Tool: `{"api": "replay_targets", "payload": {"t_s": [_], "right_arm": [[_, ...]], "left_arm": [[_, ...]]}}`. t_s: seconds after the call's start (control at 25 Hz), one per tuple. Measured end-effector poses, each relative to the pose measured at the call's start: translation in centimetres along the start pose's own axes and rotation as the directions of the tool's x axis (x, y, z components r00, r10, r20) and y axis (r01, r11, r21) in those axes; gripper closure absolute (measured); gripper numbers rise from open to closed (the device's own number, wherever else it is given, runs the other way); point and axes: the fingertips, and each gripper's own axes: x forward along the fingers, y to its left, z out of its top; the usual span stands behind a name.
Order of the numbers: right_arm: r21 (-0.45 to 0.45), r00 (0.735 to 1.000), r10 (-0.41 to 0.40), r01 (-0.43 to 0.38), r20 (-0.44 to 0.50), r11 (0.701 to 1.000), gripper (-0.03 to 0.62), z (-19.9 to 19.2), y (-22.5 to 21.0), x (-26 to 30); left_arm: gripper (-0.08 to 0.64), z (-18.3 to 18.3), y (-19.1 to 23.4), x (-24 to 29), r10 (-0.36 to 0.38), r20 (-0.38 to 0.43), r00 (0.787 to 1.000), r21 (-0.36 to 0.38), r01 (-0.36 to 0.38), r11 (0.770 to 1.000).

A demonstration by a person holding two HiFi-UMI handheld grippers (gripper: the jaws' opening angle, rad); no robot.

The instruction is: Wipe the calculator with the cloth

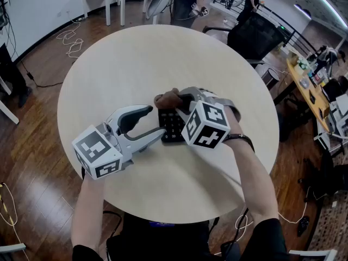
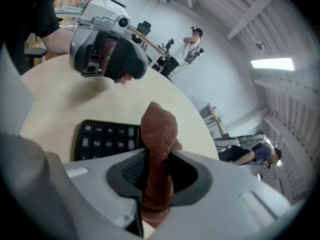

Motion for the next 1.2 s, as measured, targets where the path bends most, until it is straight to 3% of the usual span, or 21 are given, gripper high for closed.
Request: {"api": "replay_targets", "payload": {"t_s": [0.08, 0.16, 0.36, 0.52, 0.64, 0.76, 0.92, 1.04, 1.12, 1.2], "right_arm": [[0.032, 0.995, -0.041, 0.044, -0.090, 0.999, 0.497, -2.3, -0.9, -0.5], [0.048, 0.989, -0.084, 0.090, -0.124, 0.995, 0.497, -3.0, -1.7, -1.0], [0.025, 0.995, -0.060, 0.059, 0.080, 0.998, 0.497, 4.4, -0.4, -0.1], [-0.069, 0.997, -0.017, 0.023, 0.074, 0.997, 0.497, 6.1, 1.1, 2.0], [-0.028, 0.999, 0.002, -0.001, 0.035, 1.000, 0.497, 3.8, 0.8, 1.5], [0.039, 0.998, 0.004, -0.002, -0.063, 0.999, 0.497, -0.6, 0.1, 0.2], [0.110, 0.983, -0.060, 0.080, -0.174, 0.991, 0.497, -5.0, -1.4, -1.2], [0.083, 0.993, -0.084, 0.091, -0.078, 0.992, 0.497, -1.3, -0.9, -1.3], [0.027, 0.997, -0.068, 0.067, 0.026, 0.997, 0.497, 3.0, 0.2, -0.7], [-0.045, 0.996, -0.048, 0.051, 0.069, 0.998, 0.497, 6.1, 1.3, 0.6]], "left_arm": [[0.308, 0.7, 0.4, -0.6, -0.010, 0.036, 0.999, -0.026, 0.011, 1.000], [0.308, 1.5, 0.9, -1.2, -0.022, 0.081, 0.996, -0.070, 0.028, 0.997], [0.308, 3.3, 1.8, -3.2, -0.023, 0.228, 0.973, -0.185, 0.066, 0.980], [0.308, 3.9, 2.9, -4.1, 0.024, 0.305, 0.952, -0.253, 0.056, 0.966], [0.308, 4.0, 3.5, -4.0, 0.050, 0.312, 0.949, -0.273, 0.039, 0.961], [0.308, 4.2, 3.6, -3.9, 0.057, 0.306, 0.950, -0.272, 0.029, 0.962], [0.308, 4.1, 4.1, -4.3, 0.062, 0.304, 0.951, -0.283, 0.028, 0.959], [0.308, 4.0, 4.5, -5.0, 0.074, 0.318, 0.945, -0.299, 0.026, 0.954], [0.308, 4.0, 4.6, -5.4, 0.083, 0.327, 0.941, -0.307, 0.023, 0.952], [0.308, 3.9, 4.8, -5.6, 0.092, 0.335, 0.938, -0.313, 0.019, 0.949]]}}
